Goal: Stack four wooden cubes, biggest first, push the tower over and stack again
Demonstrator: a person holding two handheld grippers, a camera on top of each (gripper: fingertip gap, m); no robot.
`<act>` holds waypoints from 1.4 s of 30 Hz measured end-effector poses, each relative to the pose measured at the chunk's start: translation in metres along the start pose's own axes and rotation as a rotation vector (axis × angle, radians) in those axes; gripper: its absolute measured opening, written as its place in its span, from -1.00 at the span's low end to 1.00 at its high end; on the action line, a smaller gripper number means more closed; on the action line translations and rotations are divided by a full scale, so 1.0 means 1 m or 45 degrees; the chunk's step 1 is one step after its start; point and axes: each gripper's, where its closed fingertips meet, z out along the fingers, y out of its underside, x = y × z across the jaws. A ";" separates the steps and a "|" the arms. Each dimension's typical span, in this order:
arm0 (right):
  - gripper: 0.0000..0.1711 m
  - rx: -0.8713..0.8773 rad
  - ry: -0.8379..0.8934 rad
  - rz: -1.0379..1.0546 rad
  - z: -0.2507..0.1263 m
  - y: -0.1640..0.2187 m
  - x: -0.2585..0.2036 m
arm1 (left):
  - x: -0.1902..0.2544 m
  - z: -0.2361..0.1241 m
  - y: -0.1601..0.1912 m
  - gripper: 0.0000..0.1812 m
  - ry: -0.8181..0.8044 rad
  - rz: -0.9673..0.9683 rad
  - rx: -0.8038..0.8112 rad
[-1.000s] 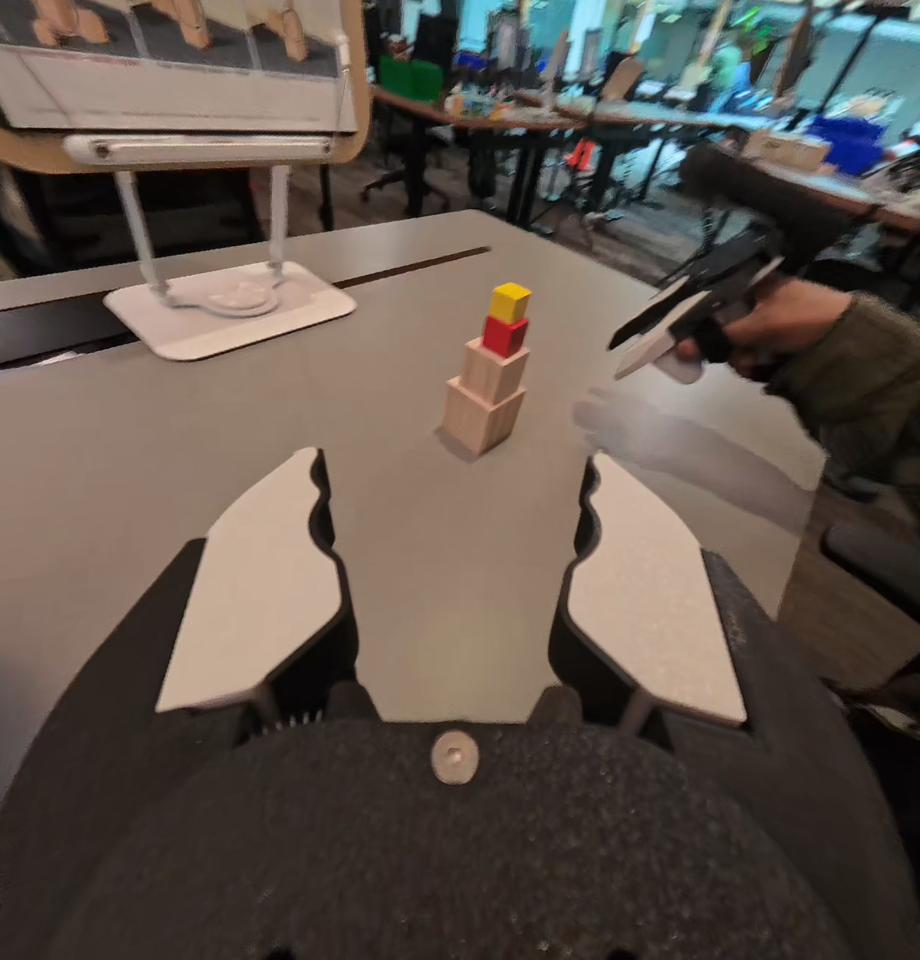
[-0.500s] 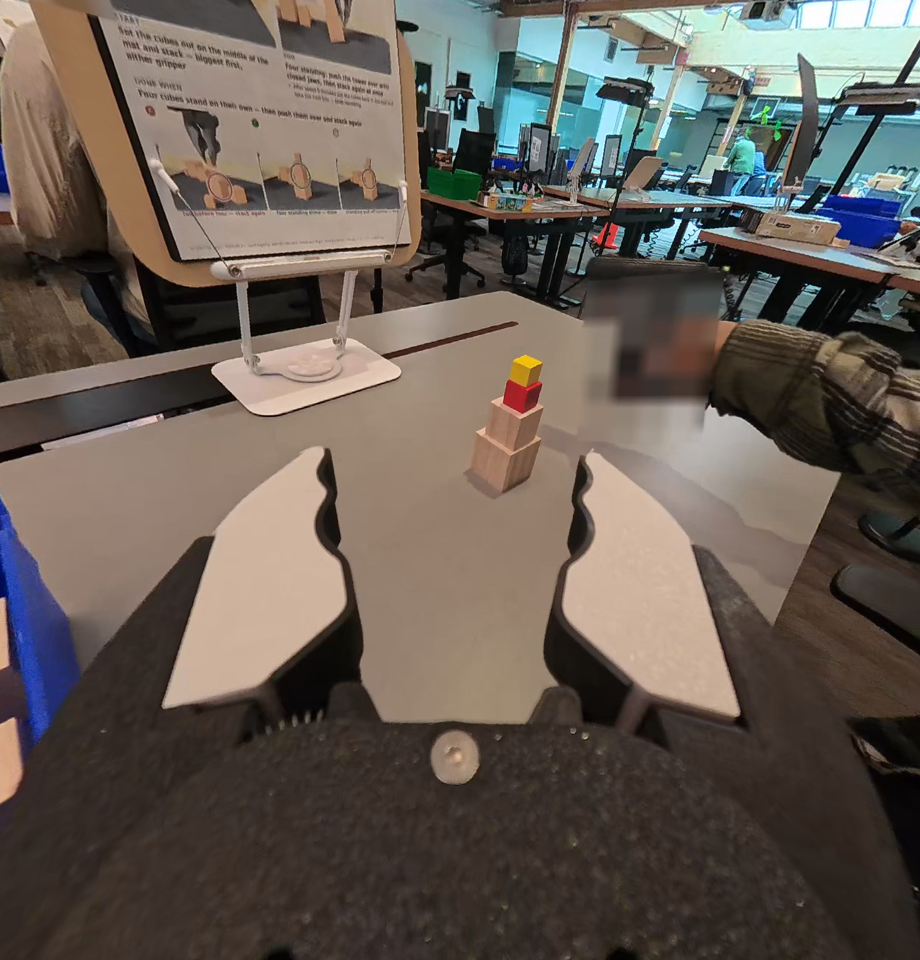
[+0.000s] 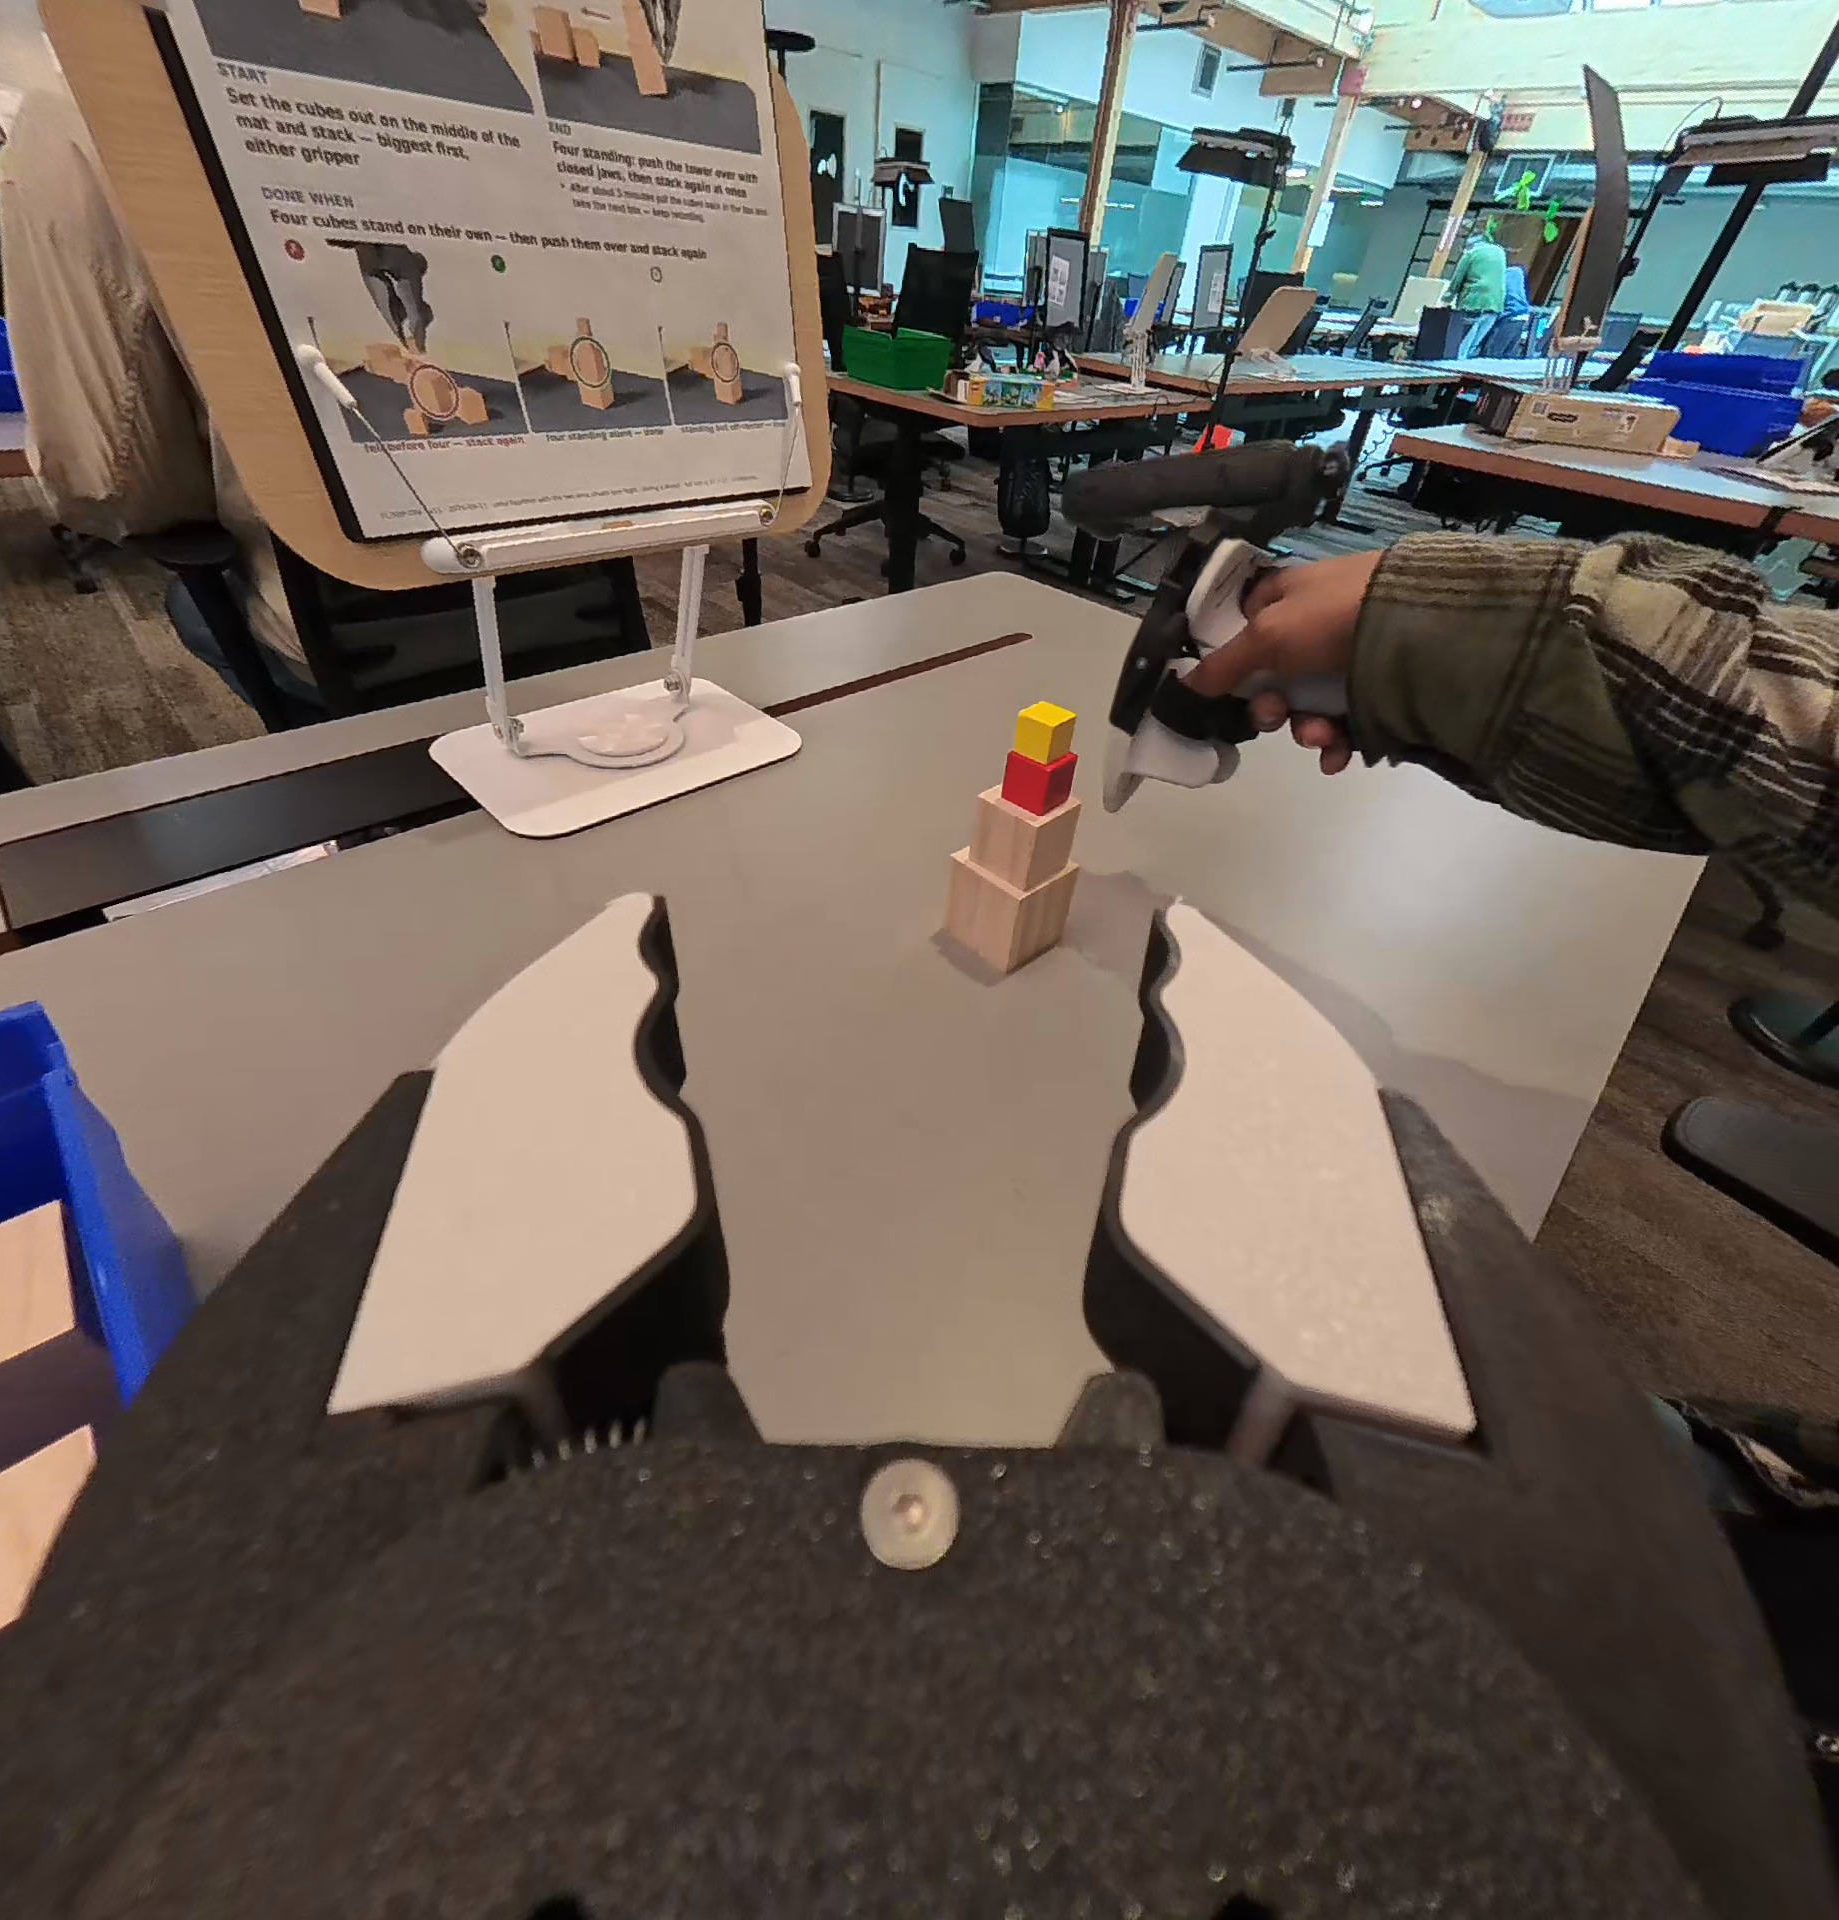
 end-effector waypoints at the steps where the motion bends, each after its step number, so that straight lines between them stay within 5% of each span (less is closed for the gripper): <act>1: -1.00 0.001 -0.002 -0.008 0.001 -0.002 -0.005 | 0.000 0.000 0.000 -0.06 -0.002 0.005 0.000; 14: -1.00 0.045 -0.145 -0.221 0.008 -0.016 -0.101 | -0.002 0.001 0.001 -0.06 0.012 0.005 0.001; 42: -1.00 0.185 -0.153 -0.314 -0.011 0.017 -0.038 | -0.006 -0.002 0.002 -0.08 0.028 0.029 -0.008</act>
